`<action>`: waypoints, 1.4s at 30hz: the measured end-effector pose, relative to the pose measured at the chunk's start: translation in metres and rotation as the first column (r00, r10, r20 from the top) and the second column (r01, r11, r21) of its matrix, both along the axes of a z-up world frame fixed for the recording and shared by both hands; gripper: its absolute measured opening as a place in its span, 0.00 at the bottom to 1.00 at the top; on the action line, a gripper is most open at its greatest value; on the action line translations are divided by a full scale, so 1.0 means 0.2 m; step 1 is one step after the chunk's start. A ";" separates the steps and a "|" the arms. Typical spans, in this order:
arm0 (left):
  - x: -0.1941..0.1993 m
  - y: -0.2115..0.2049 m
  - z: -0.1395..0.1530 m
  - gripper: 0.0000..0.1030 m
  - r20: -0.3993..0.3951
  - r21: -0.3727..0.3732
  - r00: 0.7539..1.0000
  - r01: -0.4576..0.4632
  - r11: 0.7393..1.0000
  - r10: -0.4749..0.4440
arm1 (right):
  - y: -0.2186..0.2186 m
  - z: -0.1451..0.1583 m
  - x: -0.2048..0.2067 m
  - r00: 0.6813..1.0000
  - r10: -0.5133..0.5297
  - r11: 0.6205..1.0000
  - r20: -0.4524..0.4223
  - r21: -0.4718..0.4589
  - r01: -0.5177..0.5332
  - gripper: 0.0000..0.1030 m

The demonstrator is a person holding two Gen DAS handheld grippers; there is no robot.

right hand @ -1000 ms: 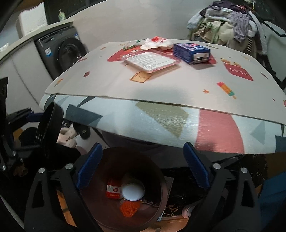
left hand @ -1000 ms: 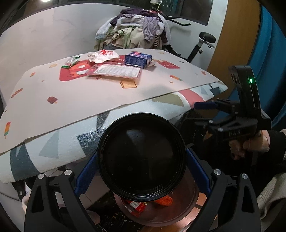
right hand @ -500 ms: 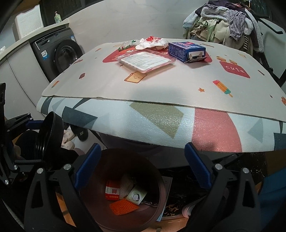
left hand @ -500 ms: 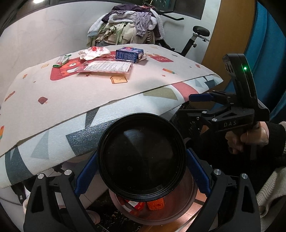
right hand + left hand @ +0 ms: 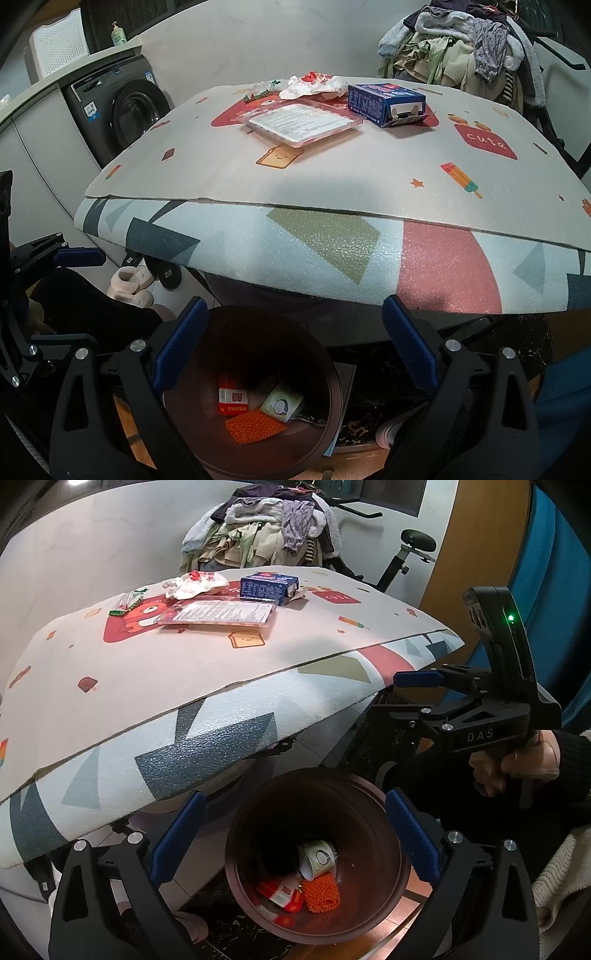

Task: Collect trash

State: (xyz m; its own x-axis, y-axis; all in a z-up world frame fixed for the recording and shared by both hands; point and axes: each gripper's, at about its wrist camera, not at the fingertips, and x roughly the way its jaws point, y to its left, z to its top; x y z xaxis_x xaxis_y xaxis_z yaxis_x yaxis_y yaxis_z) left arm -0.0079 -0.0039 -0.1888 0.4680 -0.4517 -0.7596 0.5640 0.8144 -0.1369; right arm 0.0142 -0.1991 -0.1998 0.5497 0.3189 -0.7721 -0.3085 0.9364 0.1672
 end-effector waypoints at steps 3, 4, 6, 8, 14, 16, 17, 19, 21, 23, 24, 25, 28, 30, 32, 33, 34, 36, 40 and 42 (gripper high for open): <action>0.00 0.01 0.01 0.93 0.012 -0.004 1.000 -0.020 1.000 0.020 | 0.00 0.00 0.00 1.000 0.000 1.000 -0.006 -0.003 0.000 0.92; 0.00 0.02 0.01 0.93 0.017 -0.008 0.999 -0.033 0.999 0.033 | 0.00 -0.01 0.01 1.000 -0.001 1.000 -0.008 -0.004 0.001 0.92; 0.02 0.05 0.03 0.93 0.021 -0.018 0.998 -0.060 0.998 0.060 | 0.01 -0.01 0.01 1.000 -0.002 1.000 -0.011 -0.005 0.002 0.94; 0.04 0.08 0.03 0.93 0.017 -0.036 0.996 -0.085 0.996 0.086 | 0.01 -0.01 0.01 1.000 -0.002 1.000 -0.015 -0.010 0.002 0.94; 0.09 0.16 0.08 0.93 0.028 -0.077 0.988 -0.150 0.986 0.153 | -0.01 0.00 0.02 1.000 -0.016 1.000 -0.023 -0.016 0.016 0.94; 0.10 0.17 0.09 0.94 0.048 -0.068 0.985 -0.163 0.984 0.166 | -0.01 0.01 0.02 0.999 -0.026 0.999 -0.023 -0.020 0.025 0.94; 0.10 0.17 0.10 0.94 0.056 -0.062 0.983 -0.170 0.984 0.173 | -0.02 0.01 0.03 0.999 -0.027 1.000 -0.022 -0.014 0.027 0.94; 0.12 0.19 0.13 0.94 0.076 -0.050 0.978 -0.191 0.980 0.195 | -0.03 0.02 0.03 0.999 -0.031 0.999 -0.028 -0.008 0.031 0.94; 0.15 0.22 0.15 0.94 0.090 -0.046 0.972 -0.216 0.975 0.219 | -0.03 0.03 0.05 0.999 -0.039 0.999 -0.036 -0.011 0.038 0.94; 0.18 0.24 0.18 0.94 0.106 -0.036 0.963 -0.244 0.969 0.246 | -0.05 0.04 0.07 0.997 -0.066 0.997 -0.044 -0.033 0.064 0.94; 0.19 0.26 0.19 0.94 0.115 -0.032 0.957 -0.263 0.964 0.265 | -0.05 0.05 0.08 0.996 -0.082 0.996 -0.046 -0.051 0.080 0.94; 0.22 0.29 0.21 0.94 0.120 -0.036 0.952 -0.280 0.959 0.283 | -0.06 0.05 0.10 0.994 -0.103 0.992 -0.047 -0.077 0.100 0.94; 0.28 0.37 0.26 0.94 0.130 -0.073 0.932 -0.333 0.940 0.340 | -0.09 0.08 0.14 0.992 -0.120 0.988 -0.038 -0.100 0.115 0.94; 0.34 0.43 0.31 0.94 0.125 -0.104 0.923 -0.353 0.930 0.364 | -0.11 0.10 0.15 0.993 -0.113 0.991 -0.022 -0.077 0.111 0.94; 0.37 0.47 0.35 0.94 0.156 -0.107 0.904 -0.386 0.916 0.399 | -0.14 0.13 0.18 0.994 -0.109 0.992 -0.001 -0.059 0.108 0.94; 0.39 0.49 0.38 0.94 0.181 -0.110 0.892 -0.401 0.909 0.415 | -0.15 0.15 0.20 0.994 -0.109 0.992 0.008 -0.059 0.109 0.94; 0.41 0.51 0.41 0.94 0.203 -0.112 0.883 -0.408 0.906 0.422 | -0.16 0.16 0.22 0.994 -0.107 0.992 0.018 -0.061 0.108 0.94; 0.45 0.55 0.46 0.94 0.244 -0.105 0.867 -0.422 0.901 0.434 | -0.18 0.19 0.26 0.994 -0.106 0.992 0.024 -0.061 0.107 0.95; 0.55 0.62 0.54 0.94 0.261 -0.101 0.856 -0.435 0.895 0.446 | -0.22 0.22 0.39 0.995 -0.095 0.994 -0.019 -0.051 0.094 0.94; 0.59 0.65 0.55 0.94 0.259 -0.108 0.857 -0.433 0.895 0.446 | -0.23 0.25 0.45 0.994 -0.111 0.992 0.005 -0.060 0.111 0.94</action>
State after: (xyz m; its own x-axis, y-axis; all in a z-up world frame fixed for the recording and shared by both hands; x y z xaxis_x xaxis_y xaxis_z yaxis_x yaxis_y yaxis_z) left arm 0.1110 0.1253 -0.0789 0.8093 -0.1809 -0.5588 0.1690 0.9829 -0.0735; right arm 0.1050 -0.2458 -0.1507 0.5806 0.2094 -0.7868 -0.2027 0.9731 0.1094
